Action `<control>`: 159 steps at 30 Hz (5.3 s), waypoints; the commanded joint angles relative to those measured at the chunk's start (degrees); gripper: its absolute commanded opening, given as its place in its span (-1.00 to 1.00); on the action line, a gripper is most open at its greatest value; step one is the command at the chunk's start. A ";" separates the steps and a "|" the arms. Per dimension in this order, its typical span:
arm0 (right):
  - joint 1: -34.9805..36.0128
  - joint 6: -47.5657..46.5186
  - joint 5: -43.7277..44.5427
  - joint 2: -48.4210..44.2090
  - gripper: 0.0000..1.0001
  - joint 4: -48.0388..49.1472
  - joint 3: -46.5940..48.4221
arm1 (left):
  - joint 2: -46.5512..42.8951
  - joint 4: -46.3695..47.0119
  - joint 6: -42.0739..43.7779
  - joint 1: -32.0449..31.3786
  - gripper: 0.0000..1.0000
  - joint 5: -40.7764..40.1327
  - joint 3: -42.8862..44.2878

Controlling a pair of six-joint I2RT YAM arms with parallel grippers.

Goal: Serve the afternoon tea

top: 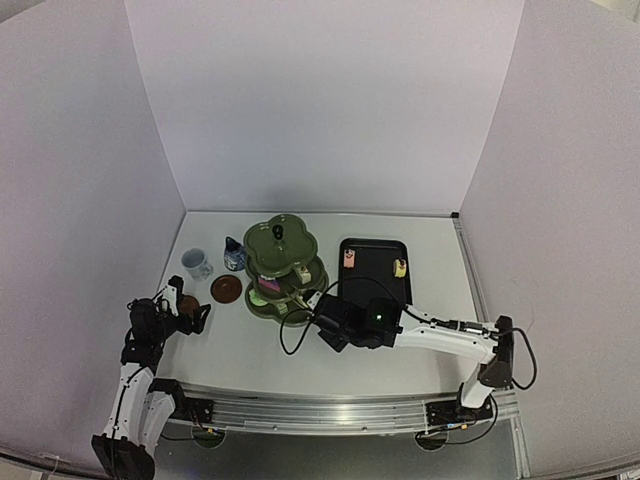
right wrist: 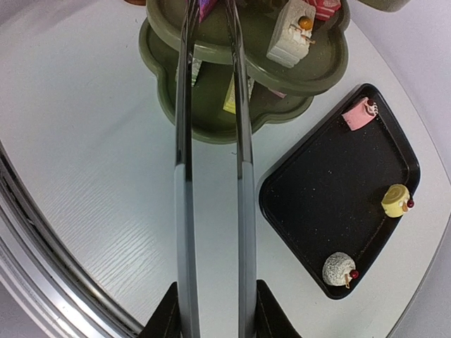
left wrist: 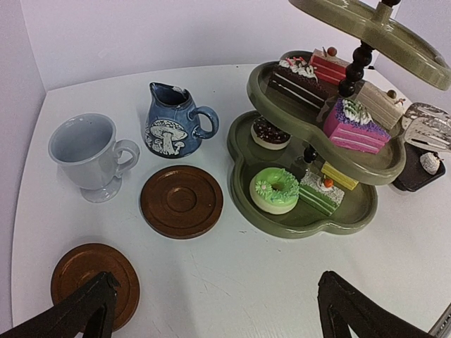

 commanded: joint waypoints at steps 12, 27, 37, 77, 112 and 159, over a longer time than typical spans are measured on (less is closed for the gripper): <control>-7.28 12.94 -10.63 -18.18 -0.55 -7.07 -8.72 | -0.08 -0.08 0.71 0.17 0.99 0.86 0.96; -26.02 14.01 -9.81 -6.27 -0.51 -6.75 -2.63 | -0.56 0.66 -2.33 0.20 0.99 -1.02 3.18; -30.91 12.98 -16.83 3.72 -0.46 3.27 -0.56 | 1.14 4.76 -8.80 0.18 0.99 -3.32 4.22; -32.18 15.02 -13.49 14.39 -0.30 6.32 3.29 | 2.69 5.75 -5.01 0.19 0.99 -4.58 1.22; -32.26 11.31 -12.03 15.79 -0.33 2.69 6.45 | 3.40 6.18 -4.07 0.18 0.99 -4.57 0.91; -25.02 -20.90 -22.82 8.77 -1.00 -6.27 35.60 | -0.10 3.29 -3.90 0.21 0.99 -5.15 2.06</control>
